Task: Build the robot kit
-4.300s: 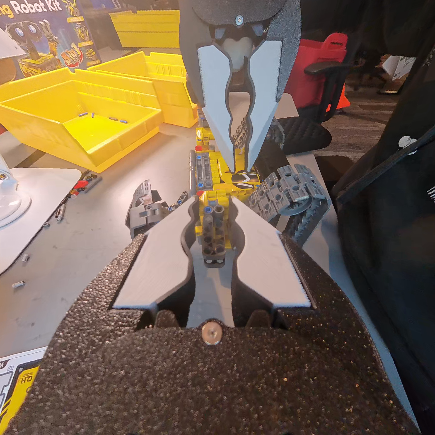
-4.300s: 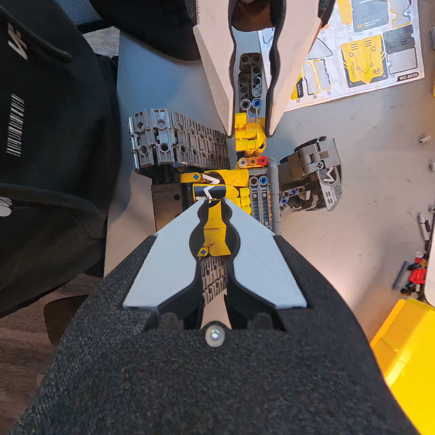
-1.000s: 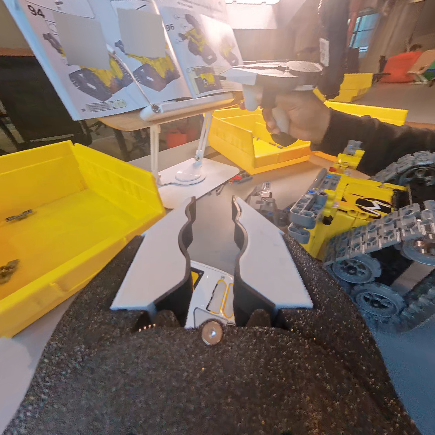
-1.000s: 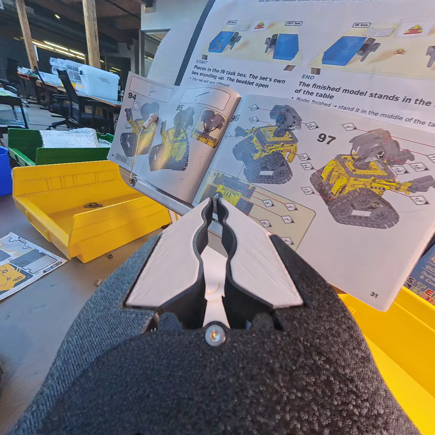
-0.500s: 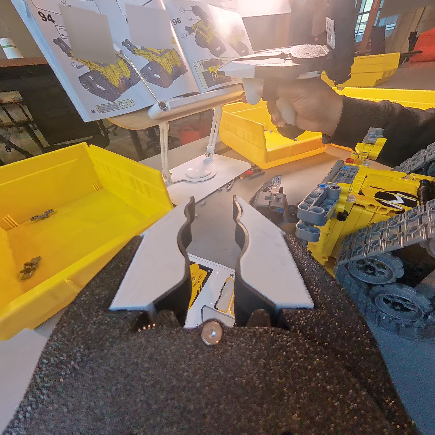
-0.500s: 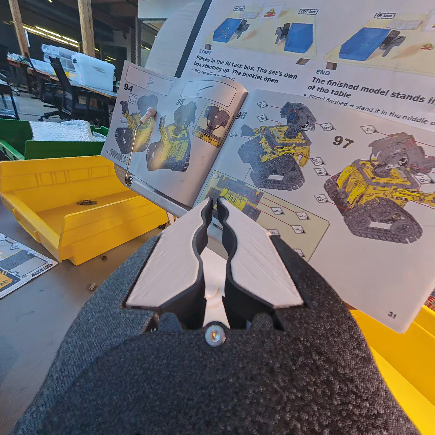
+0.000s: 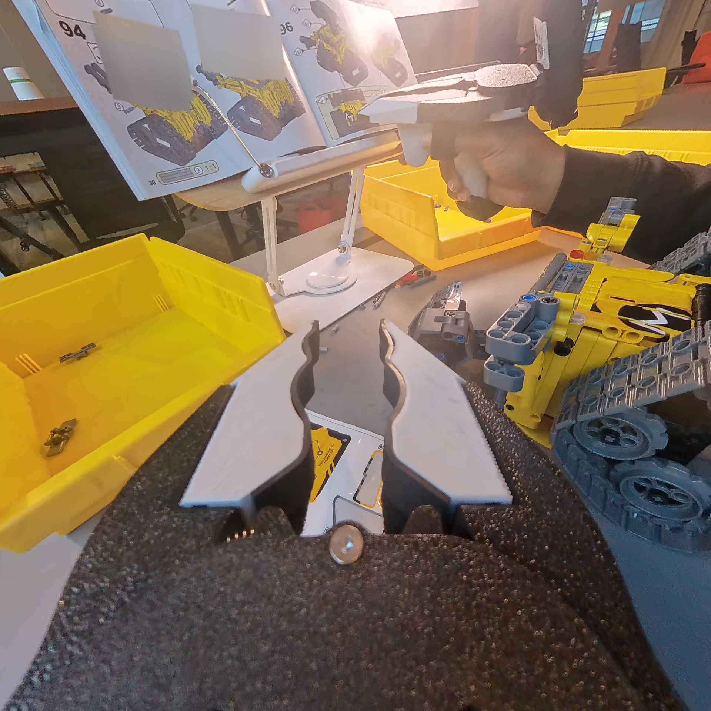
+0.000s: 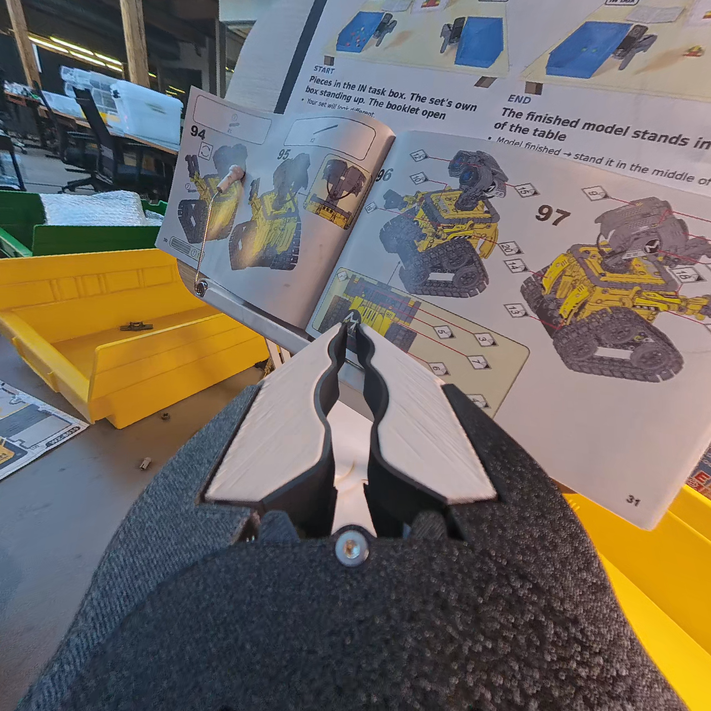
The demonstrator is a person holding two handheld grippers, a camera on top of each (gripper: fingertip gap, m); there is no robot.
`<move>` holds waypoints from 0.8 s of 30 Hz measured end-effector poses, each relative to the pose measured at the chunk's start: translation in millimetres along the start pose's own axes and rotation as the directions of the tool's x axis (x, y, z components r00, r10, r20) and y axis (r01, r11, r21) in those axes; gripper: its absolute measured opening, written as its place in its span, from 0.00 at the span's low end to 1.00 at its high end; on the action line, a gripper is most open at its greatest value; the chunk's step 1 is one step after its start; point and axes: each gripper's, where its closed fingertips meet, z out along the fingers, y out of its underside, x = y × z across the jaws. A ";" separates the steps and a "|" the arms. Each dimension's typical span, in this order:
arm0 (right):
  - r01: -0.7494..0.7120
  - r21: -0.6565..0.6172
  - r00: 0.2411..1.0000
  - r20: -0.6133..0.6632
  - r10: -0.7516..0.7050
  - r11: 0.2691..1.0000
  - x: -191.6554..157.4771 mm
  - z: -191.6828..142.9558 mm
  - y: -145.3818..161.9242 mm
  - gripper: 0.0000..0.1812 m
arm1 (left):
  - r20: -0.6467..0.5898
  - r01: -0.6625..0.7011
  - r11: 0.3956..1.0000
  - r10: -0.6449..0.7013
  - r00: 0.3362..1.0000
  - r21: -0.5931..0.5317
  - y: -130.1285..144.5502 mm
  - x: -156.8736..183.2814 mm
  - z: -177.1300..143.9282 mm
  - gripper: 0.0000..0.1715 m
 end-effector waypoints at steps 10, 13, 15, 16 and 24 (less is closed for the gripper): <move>0.020 -0.017 0.999 0.025 -0.020 1.000 -2.7 -2.8 5.4 0.00 | 0.001 -0.009 1.000 0.009 1.000 -0.007 1.4 0.2 0.4 0.17; 0.022 -0.022 0.999 0.031 -0.021 1.000 -3.6 -3.5 7.2 0.00 | 0.001 -0.011 1.000 0.011 1.000 -0.009 1.9 0.0 0.5 0.17; 0.024 -0.029 0.999 0.022 -0.024 0.999 -2.4 -3.3 8.8 0.00 | 0.000 -0.010 1.000 0.010 1.000 -0.012 2.5 0.0 0.7 0.17; 0.026 -0.028 0.999 0.026 -0.025 0.999 -3.1 -3.4 9.0 0.00 | 0.000 -0.010 1.000 0.010 1.000 -0.013 3.0 0.0 0.8 0.17; 0.023 -0.033 1.000 0.016 -0.023 0.999 -1.3 -4.9 10.1 0.00 | 0.001 -0.015 1.000 0.015 1.000 -0.015 3.4 -0.1 0.8 0.16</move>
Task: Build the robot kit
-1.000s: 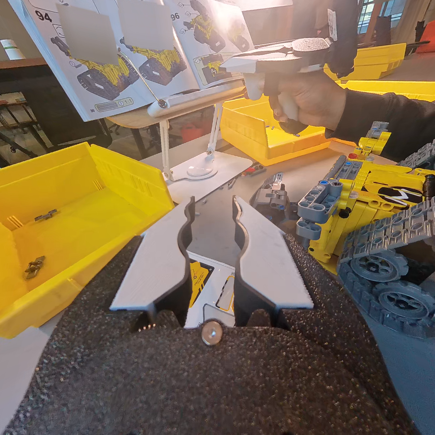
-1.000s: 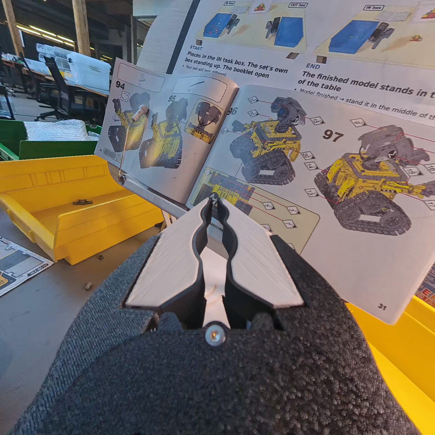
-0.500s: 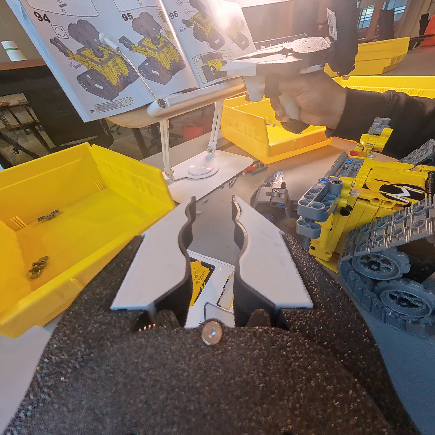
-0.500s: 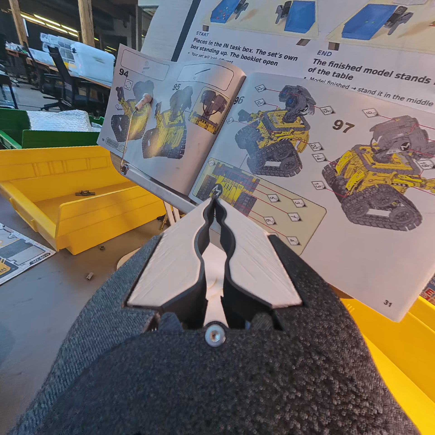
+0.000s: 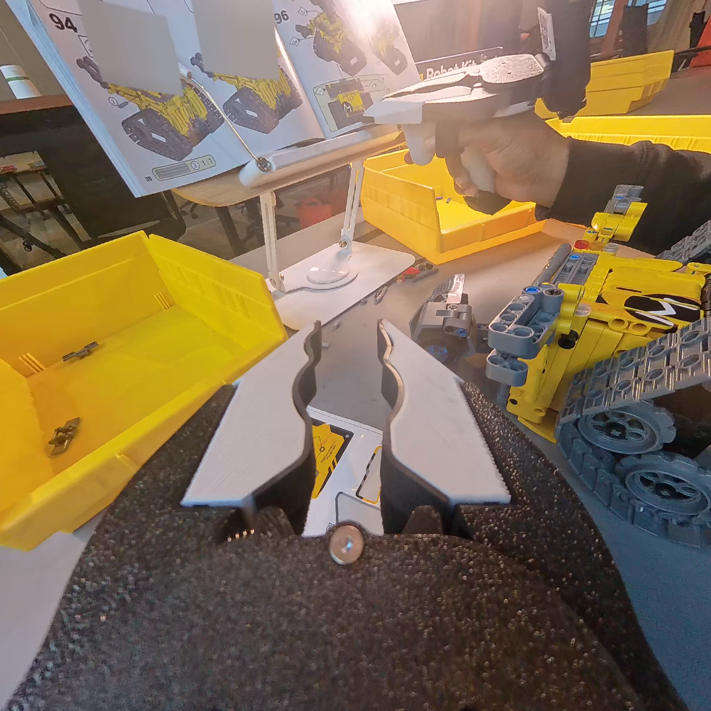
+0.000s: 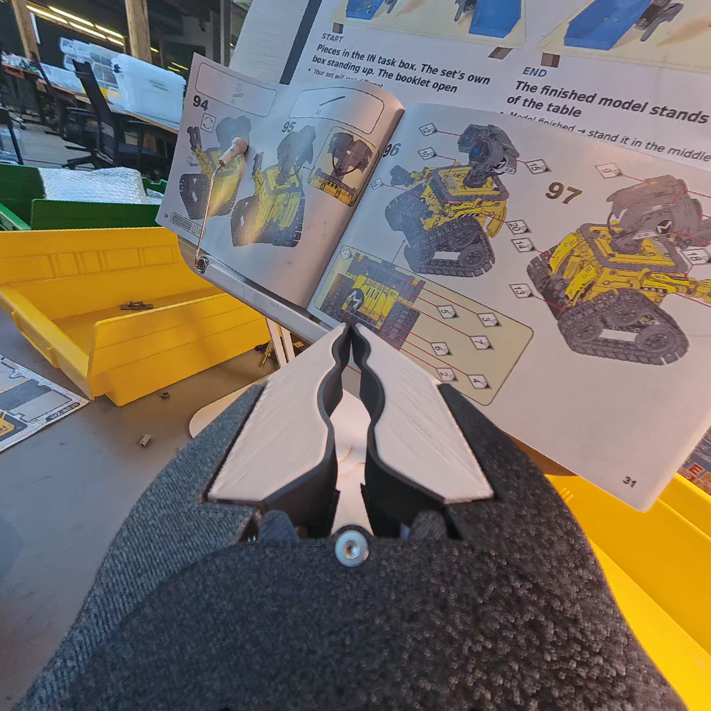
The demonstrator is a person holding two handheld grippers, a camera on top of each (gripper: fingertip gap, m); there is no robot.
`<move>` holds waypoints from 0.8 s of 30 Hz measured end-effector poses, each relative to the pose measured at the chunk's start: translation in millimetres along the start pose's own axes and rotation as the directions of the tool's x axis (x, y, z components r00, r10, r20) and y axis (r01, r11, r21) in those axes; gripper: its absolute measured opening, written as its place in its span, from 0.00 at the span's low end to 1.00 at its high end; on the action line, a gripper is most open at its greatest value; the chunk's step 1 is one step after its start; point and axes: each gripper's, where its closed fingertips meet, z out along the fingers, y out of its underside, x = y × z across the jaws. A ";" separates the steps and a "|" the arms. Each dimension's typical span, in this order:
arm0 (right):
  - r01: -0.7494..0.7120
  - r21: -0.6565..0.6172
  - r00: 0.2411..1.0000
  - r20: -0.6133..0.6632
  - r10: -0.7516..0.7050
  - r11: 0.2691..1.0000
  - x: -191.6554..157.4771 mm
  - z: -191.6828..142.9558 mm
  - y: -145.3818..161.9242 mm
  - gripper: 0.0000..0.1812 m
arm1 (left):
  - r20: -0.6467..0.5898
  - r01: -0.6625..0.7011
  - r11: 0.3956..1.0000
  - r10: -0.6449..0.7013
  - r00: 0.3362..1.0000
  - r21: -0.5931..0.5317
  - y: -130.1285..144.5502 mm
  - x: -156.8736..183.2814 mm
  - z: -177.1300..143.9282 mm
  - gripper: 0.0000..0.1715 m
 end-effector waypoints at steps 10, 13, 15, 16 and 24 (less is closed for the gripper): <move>-0.007 -0.001 0.998 -0.066 0.007 1.000 22.1 -14.7 -0.3 0.00 | 0.010 0.003 1.000 -0.003 1.000 0.011 -2.4 -2.5 -2.2 0.16; -0.016 -0.006 0.996 -0.089 0.015 1.000 30.7 -19.2 2.1 0.00 | 0.020 0.001 1.000 -0.001 1.000 0.013 -3.0 -4.3 -2.9 0.16; -0.027 -0.011 0.995 -0.101 0.026 1.000 36.1 -21.7 4.0 0.00 | 0.032 0.006 1.000 -0.006 0.999 0.009 -2.4 -6.9 -3.4 0.16; -0.034 -0.009 0.994 -0.104 0.033 0.999 37.9 -22.7 4.4 0.00 | 0.041 0.009 1.000 -0.009 0.999 0.005 -1.6 -9.0 -3.7 0.16; -0.029 0.071 0.999 -0.017 0.030 0.997 16.7 -24.9 -16.3 0.00 | 0.186 0.127 0.978 -0.095 0.978 -0.167 30.5 -55.1 -14.7 0.17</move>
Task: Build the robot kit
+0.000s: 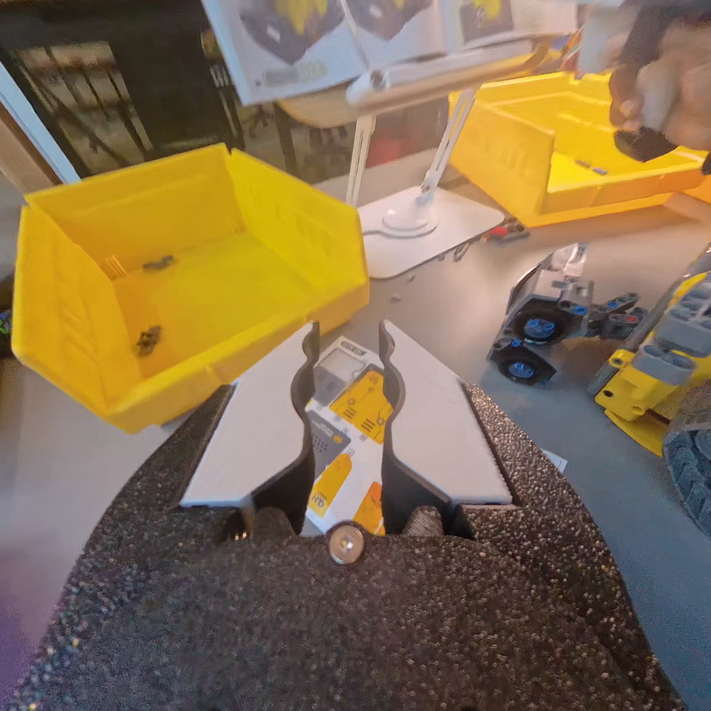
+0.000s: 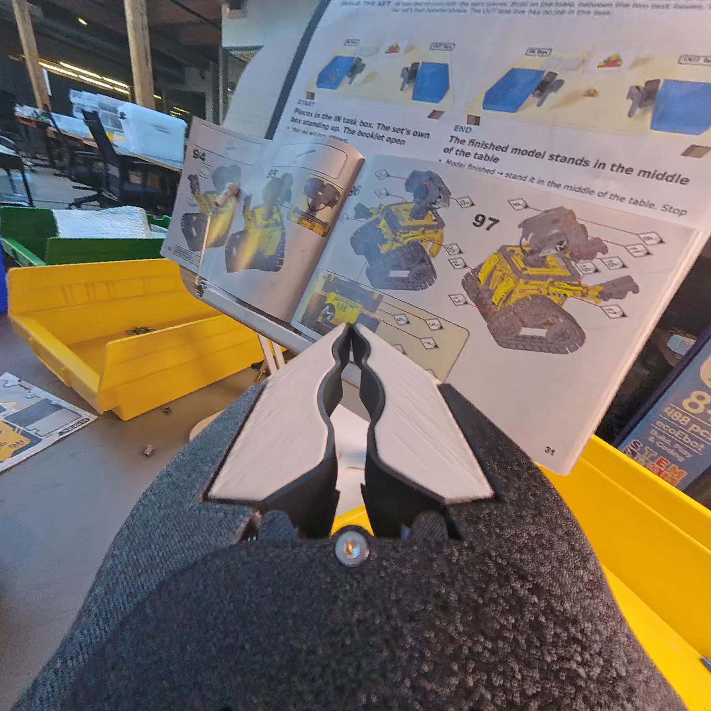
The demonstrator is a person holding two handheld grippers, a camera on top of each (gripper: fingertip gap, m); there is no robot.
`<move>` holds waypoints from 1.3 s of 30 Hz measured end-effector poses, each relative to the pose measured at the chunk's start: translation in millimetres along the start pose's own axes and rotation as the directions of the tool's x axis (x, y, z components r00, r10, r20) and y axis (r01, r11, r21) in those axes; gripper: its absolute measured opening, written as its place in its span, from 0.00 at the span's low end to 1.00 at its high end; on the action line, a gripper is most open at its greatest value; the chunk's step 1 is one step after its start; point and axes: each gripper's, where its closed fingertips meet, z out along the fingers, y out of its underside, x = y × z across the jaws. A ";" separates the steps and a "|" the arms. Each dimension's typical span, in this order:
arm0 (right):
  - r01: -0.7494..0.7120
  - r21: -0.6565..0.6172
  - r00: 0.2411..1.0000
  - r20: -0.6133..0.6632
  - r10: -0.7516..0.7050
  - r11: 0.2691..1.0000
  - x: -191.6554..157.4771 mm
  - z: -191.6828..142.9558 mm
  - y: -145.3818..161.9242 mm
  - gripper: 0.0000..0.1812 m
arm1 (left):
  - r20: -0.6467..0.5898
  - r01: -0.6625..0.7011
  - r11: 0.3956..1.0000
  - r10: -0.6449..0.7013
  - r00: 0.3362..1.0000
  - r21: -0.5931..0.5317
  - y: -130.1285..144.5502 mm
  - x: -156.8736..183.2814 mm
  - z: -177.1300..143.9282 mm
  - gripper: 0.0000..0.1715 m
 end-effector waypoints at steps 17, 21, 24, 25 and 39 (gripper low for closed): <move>-0.006 0.053 0.973 0.229 -0.006 0.999 -51.5 -13.1 -35.4 0.00 | -0.158 -0.040 0.830 -0.059 0.986 -0.557 110.9 39.4 -62.6 0.35; 0.049 0.054 0.966 0.253 -0.061 0.997 -64.3 -16.9 -39.9 0.00 | -0.185 -0.102 0.807 -0.009 0.983 -0.582 112.6 40.1 -67.9 0.24; 0.075 0.071 0.955 0.280 -0.092 0.995 -74.8 -21.4 -48.8 0.00 | -0.199 -0.141 0.801 0.028 0.980 -0.582 112.3 41.1 -70.1 0.17; 0.080 0.078 0.952 0.290 -0.099 0.994 -78.3 -23.1 -52.2 0.00 | -0.205 -0.153 0.805 0.040 0.978 -0.573 111.4 42.0 -70.2 0.12; 0.251 0.188 0.697 0.646 -0.312 0.950 -217.8 -74.9 -95.1 0.21 | 0.110 -0.550 0.833 0.553 0.826 -0.052 -69.5 37.6 -91.5 0.01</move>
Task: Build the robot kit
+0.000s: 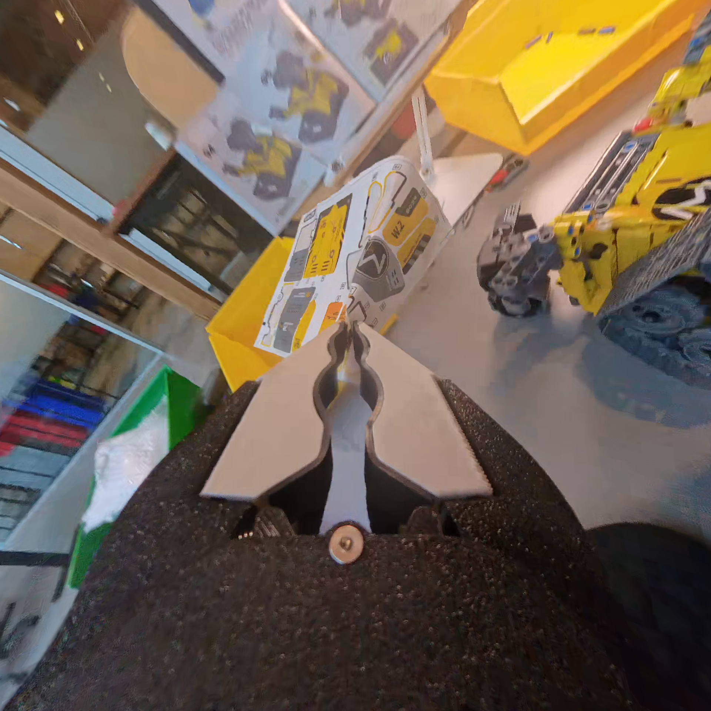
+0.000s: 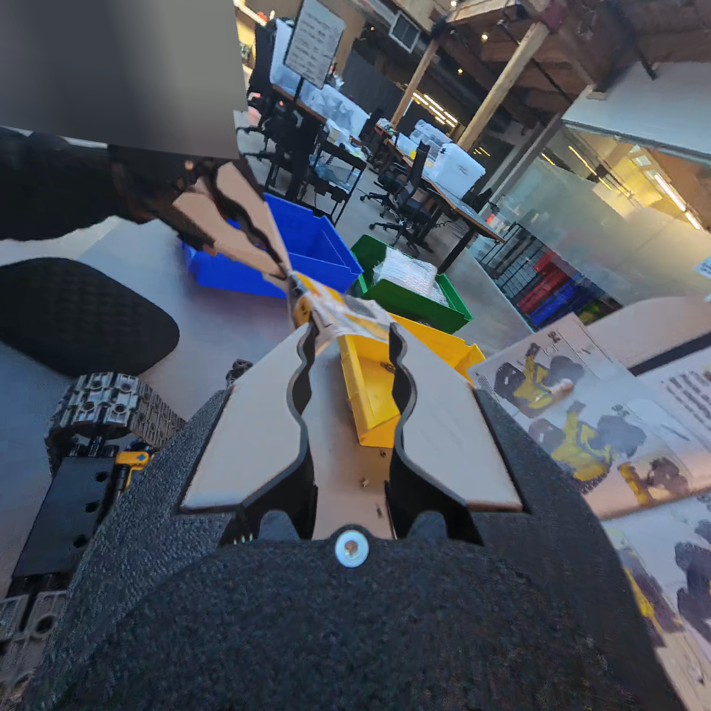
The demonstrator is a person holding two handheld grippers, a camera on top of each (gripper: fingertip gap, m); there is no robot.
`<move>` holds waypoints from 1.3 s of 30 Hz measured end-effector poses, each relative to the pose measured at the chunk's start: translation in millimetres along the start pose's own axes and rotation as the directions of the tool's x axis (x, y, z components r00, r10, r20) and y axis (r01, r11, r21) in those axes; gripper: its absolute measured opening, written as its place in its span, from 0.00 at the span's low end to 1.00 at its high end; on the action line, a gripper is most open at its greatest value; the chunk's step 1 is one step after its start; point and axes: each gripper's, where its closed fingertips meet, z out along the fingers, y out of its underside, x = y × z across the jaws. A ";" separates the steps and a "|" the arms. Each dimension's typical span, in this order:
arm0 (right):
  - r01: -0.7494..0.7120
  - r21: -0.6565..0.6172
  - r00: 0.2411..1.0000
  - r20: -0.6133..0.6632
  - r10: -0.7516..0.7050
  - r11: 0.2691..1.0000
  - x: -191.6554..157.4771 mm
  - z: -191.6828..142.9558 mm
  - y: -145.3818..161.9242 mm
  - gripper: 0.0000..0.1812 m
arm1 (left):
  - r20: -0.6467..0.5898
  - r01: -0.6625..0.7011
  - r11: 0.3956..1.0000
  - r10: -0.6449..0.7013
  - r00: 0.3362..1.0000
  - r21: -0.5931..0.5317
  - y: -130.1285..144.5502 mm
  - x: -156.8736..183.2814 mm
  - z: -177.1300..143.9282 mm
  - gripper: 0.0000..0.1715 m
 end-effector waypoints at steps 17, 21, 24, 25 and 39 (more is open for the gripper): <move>0.576 -0.172 0.757 -0.258 -0.601 0.799 8.0 -0.1 -0.9 0.00 | -0.395 0.537 0.729 -0.385 0.834 0.424 -111.6 2.1 -26.0 0.19; 0.676 -0.200 0.635 -0.328 -0.699 0.709 7.8 0.6 -8.0 0.00 | -0.628 0.706 0.618 -0.408 0.663 0.345 -124.2 12.4 -22.6 0.17; 0.722 -0.183 0.581 -0.361 -0.729 0.667 2.1 0.7 -13.9 0.00 | -0.551 0.579 0.728 -0.331 0.766 0.368 -125.7 19.8 -7.4 0.10; 0.729 -0.184 0.568 -0.374 -0.733 0.659 2.7 -0.5 -15.7 0.00 | -0.549 0.544 0.754 -0.297 0.781 0.367 -127.1 24.1 -5.0 0.06; 0.771 -0.167 0.517 -0.399 -0.757 0.615 4.4 -7.7 -10.8 0.00 | -0.787 0.783 0.566 -0.347 0.511 0.259 -147.0 13.7 -3.9 0.04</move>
